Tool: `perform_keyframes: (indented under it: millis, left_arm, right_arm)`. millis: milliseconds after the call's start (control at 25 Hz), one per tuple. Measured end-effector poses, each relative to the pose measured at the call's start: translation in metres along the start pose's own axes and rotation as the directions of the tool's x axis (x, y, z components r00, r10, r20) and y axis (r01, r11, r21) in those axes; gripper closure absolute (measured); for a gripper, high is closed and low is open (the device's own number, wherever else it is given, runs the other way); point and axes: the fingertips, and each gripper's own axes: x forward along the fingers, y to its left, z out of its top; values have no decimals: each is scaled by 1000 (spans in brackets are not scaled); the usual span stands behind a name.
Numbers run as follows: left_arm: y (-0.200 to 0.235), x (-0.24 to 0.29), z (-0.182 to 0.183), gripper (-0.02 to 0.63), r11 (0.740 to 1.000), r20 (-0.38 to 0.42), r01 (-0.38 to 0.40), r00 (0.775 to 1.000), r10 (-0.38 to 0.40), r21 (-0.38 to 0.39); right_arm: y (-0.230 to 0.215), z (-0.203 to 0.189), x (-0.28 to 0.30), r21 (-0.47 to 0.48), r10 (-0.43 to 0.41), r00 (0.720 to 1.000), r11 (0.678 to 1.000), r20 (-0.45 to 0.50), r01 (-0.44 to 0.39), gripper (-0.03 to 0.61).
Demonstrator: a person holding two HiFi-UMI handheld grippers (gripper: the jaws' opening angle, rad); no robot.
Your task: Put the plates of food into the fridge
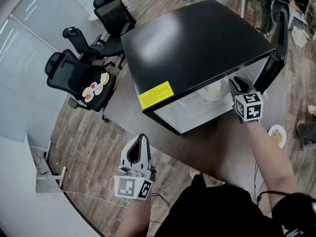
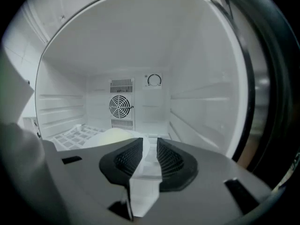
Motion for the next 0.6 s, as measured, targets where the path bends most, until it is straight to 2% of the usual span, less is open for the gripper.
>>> perform_keyframes:
  millis: [240, 440, 600]
  left_arm:
    - [-31, 6, 10, 611, 1000, 20, 29, 999, -29, 9]
    - [-62, 14, 14, 611, 995, 13, 76, 997, -77, 60]
    - [-84, 20, 19, 611, 992, 32, 114, 993, -116, 53]
  right_arm:
    - [-3, 18, -31, -32, 26, 995, 999, 93, -23, 503]
    - [-8, 23, -58, -36, 46, 990, 998, 135, -42, 503]
    - [-15, 21, -82, -29, 49, 985, 999, 163, -45, 503]
